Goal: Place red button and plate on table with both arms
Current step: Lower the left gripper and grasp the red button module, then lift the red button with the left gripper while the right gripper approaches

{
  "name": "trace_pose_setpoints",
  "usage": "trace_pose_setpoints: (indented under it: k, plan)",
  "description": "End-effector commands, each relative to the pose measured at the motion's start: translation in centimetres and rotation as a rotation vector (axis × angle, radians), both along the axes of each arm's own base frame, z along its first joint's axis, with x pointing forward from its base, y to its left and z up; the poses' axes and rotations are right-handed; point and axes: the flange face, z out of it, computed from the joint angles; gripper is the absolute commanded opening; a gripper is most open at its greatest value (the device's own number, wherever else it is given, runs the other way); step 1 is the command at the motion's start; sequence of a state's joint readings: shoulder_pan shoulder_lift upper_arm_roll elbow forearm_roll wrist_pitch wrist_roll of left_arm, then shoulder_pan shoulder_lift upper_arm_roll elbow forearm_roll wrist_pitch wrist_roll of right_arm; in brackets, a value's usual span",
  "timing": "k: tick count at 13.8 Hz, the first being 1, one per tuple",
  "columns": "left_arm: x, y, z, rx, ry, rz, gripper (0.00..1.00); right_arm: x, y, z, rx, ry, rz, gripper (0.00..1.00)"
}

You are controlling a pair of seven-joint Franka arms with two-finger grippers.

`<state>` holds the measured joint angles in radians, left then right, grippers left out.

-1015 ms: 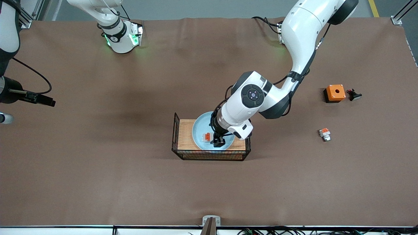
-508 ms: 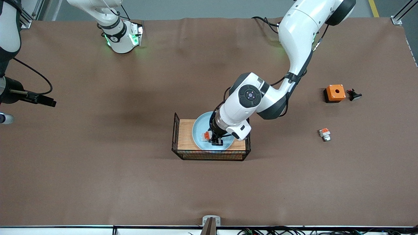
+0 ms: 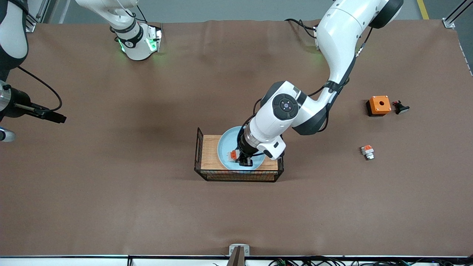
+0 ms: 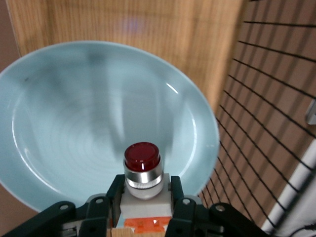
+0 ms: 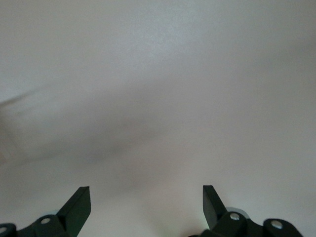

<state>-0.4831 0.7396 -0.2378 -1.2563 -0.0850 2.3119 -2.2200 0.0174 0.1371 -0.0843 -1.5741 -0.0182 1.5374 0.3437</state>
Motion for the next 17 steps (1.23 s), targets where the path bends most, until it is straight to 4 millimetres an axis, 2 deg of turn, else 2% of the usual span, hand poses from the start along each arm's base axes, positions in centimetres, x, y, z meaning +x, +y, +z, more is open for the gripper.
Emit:
trace_pose_setpoints:
  k: [1,2,4,8,9,10,13,15,17]
  plan:
    - [-0.5,0.8,4.2,0.026,-0.026,-0.012,0.30,0.1,2.7,0.3,-0.024,0.011,-0.113,1.00]
    - [-0.8,1.0,5.5,0.032,-0.030,-0.026,0.30,0.1,4.2,0.3,-0.035,0.011,-0.150,1.00]
    - [-1.2,2.2,9.3,0.041,-0.057,-0.063,0.30,0.0,7.2,0.3,-0.052,0.008,-0.210,1.00]
    - [-3.2,5.5,14.2,0.126,-0.010,-0.276,0.29,-0.9,16.6,0.3,-0.028,-0.010,-0.348,1.00]
    - [-3.3,7.3,14.8,0.147,0.015,-0.338,0.28,-1.2,19.3,0.5,-0.029,-0.034,-0.392,1.00]
    - [-4.4,8.4,15.6,0.164,0.030,-0.440,0.27,-2.0,22.4,0.6,-0.035,-0.045,-0.427,1.00]
    - [-5.2,14.4,17.1,0.163,0.054,-0.679,0.27,-4.5,30.5,0.5,-0.047,-0.080,-0.540,1.00]
    - [-6.2,17.9,15.9,0.180,0.066,-0.840,0.27,-6.0,35.5,-1.2,-0.069,-0.094,-0.612,0.99]
    - [-7.0,21.3,14.4,0.184,0.059,-0.989,0.28,-5.9,38.5,-2.6,-0.046,-0.124,-0.747,0.99]
